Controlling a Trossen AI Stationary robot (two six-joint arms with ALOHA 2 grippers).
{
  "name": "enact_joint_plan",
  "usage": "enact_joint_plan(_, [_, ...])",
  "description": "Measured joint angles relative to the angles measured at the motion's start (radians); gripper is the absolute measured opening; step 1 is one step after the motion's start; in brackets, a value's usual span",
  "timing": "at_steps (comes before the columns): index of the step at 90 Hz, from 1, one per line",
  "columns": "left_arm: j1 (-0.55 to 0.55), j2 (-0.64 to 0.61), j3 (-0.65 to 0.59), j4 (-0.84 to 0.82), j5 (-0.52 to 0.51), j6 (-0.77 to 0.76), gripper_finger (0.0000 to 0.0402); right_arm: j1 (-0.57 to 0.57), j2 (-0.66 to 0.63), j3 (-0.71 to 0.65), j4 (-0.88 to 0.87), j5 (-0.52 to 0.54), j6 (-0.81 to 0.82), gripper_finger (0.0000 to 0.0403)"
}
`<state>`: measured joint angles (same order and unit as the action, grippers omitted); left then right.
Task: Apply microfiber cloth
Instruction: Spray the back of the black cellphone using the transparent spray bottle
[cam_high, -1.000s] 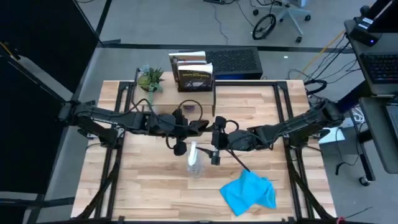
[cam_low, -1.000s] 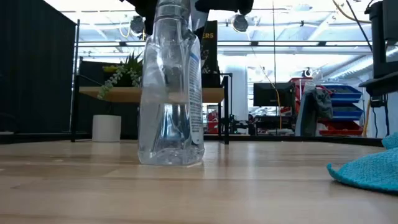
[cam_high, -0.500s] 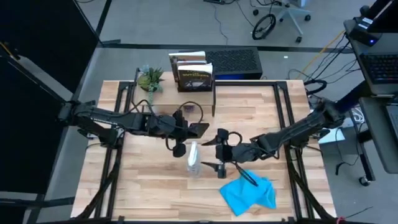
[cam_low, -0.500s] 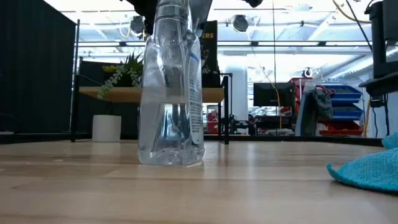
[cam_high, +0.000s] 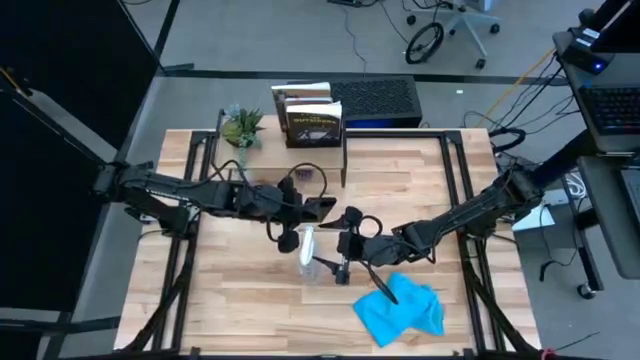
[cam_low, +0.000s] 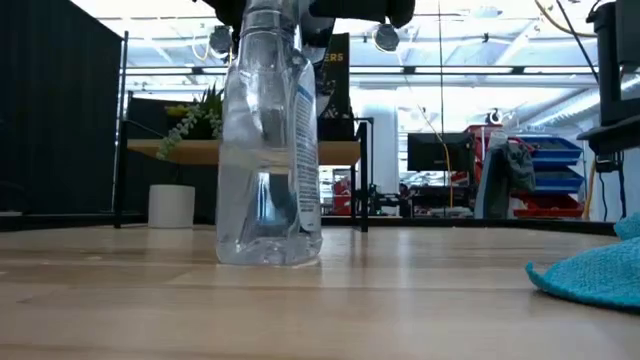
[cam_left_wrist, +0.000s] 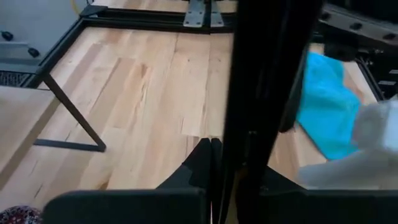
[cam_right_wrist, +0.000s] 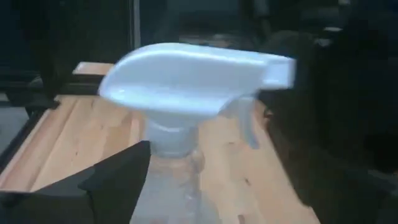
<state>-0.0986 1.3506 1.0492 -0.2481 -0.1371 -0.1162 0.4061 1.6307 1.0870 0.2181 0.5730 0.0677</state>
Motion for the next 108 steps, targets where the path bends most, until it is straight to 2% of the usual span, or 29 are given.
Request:
enact_joint_plan(13, [0.000,0.000,0.000,0.002,0.001,0.000,0.0006,0.010,0.007,0.000,0.033,0.001,-0.011,0.0388])
enact_joint_plan(36, [0.000,0.000,0.000,0.003,0.003,-0.001,0.0006,-0.008,0.055,0.000,0.175,-0.002,-0.051,0.0387])
enact_joint_plan(62, [0.000,0.000,0.000,0.006,0.003,-0.002,0.0006,-0.008,0.057,0.000,0.206,0.005,-0.037,0.0383])
enact_joint_plan(94, [0.000,0.001,0.000,0.024,0.003,-0.002,0.0006,-0.013,0.093,0.000,0.236,0.004,-0.026,0.0326])
enact_joint_plan(108, [0.000,0.001,0.000,0.025,0.003,-0.001,0.0006,-0.013,0.098,0.000,0.240,0.002,-0.025,0.0282])
